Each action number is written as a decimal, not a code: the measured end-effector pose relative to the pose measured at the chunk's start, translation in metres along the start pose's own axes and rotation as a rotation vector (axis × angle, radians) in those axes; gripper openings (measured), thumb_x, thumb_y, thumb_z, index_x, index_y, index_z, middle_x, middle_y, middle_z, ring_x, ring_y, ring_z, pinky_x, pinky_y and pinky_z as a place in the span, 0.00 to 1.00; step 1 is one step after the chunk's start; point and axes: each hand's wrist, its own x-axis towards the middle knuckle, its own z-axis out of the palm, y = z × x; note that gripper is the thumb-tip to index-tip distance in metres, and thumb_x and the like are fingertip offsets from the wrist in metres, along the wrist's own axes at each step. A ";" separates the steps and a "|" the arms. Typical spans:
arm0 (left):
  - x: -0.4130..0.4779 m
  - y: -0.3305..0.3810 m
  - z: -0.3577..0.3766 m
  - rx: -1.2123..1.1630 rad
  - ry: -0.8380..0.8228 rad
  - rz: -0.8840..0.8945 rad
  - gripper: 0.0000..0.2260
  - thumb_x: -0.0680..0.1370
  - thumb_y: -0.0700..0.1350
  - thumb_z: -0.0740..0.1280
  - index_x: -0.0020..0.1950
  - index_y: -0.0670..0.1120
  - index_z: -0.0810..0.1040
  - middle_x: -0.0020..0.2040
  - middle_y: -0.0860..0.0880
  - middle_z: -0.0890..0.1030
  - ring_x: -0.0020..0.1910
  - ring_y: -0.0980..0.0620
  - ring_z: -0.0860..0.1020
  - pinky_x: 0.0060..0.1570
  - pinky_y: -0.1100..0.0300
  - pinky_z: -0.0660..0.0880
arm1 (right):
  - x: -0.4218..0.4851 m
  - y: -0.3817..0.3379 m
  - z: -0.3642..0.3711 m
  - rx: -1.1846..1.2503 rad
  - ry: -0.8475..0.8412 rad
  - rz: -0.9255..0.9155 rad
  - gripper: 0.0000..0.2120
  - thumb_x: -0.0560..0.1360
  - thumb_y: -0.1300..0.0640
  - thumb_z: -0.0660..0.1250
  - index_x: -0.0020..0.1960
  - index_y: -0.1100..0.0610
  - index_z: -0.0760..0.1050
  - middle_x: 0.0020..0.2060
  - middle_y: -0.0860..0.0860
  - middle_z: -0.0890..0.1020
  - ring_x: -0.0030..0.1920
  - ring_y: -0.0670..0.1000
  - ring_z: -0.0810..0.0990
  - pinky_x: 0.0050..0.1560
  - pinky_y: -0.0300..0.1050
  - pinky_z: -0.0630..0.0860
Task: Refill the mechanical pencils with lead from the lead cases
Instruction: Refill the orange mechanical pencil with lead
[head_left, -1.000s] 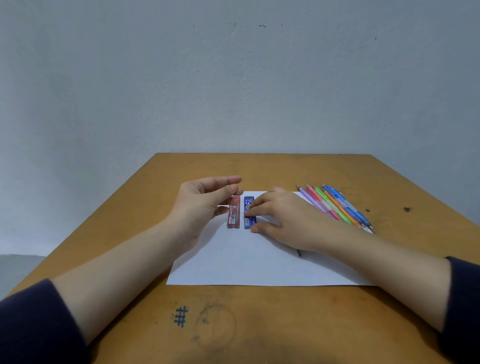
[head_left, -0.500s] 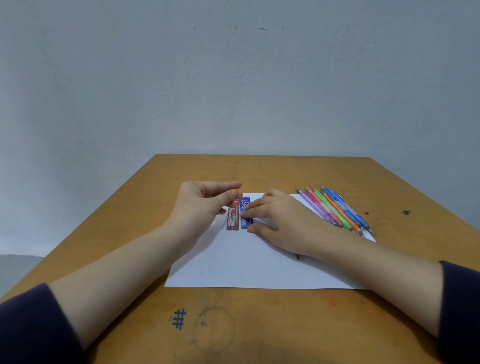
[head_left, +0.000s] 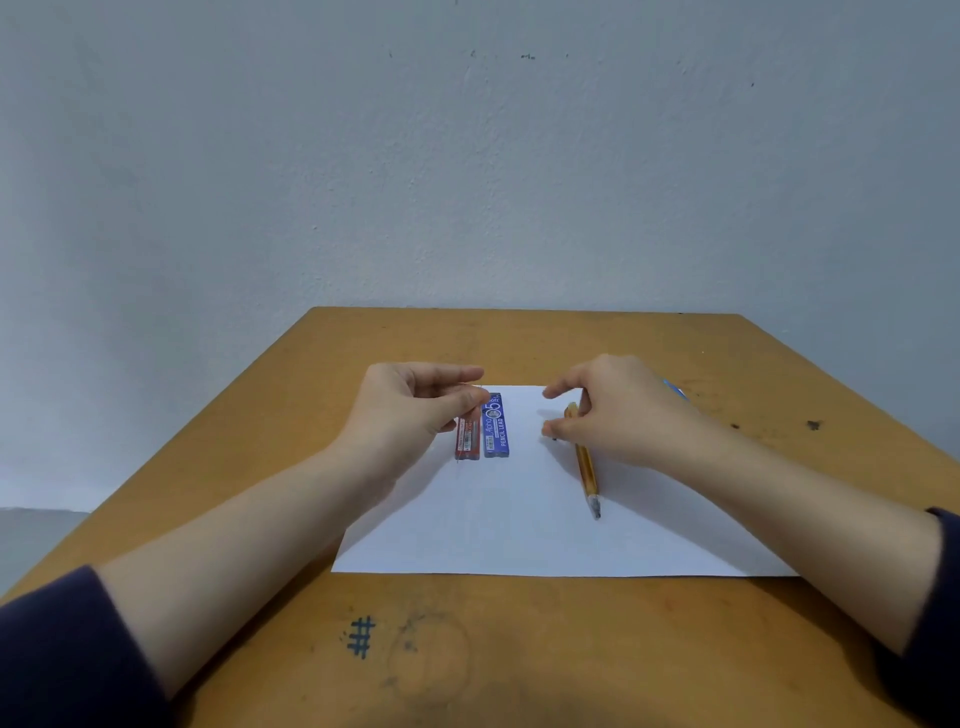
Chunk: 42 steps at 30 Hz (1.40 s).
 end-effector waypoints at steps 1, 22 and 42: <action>0.000 0.000 0.000 -0.002 0.005 -0.005 0.07 0.73 0.38 0.73 0.50 0.45 0.83 0.40 0.47 0.85 0.34 0.62 0.80 0.33 0.73 0.73 | -0.002 -0.001 -0.001 -0.030 -0.013 0.033 0.21 0.72 0.47 0.71 0.63 0.48 0.75 0.37 0.41 0.74 0.49 0.47 0.74 0.35 0.40 0.65; -0.002 0.003 -0.001 -0.073 0.007 0.002 0.09 0.70 0.33 0.74 0.47 0.42 0.82 0.39 0.46 0.85 0.35 0.59 0.82 0.33 0.71 0.74 | -0.007 -0.010 -0.009 0.111 0.108 0.023 0.30 0.67 0.59 0.69 0.68 0.51 0.71 0.33 0.47 0.79 0.37 0.46 0.78 0.35 0.42 0.75; 0.002 0.002 -0.005 0.228 0.053 0.336 0.11 0.73 0.37 0.73 0.42 0.54 0.82 0.38 0.51 0.84 0.37 0.56 0.77 0.38 0.65 0.73 | 0.000 0.003 -0.001 -0.023 0.380 -0.289 0.17 0.72 0.58 0.66 0.59 0.46 0.80 0.42 0.47 0.74 0.42 0.47 0.71 0.43 0.48 0.74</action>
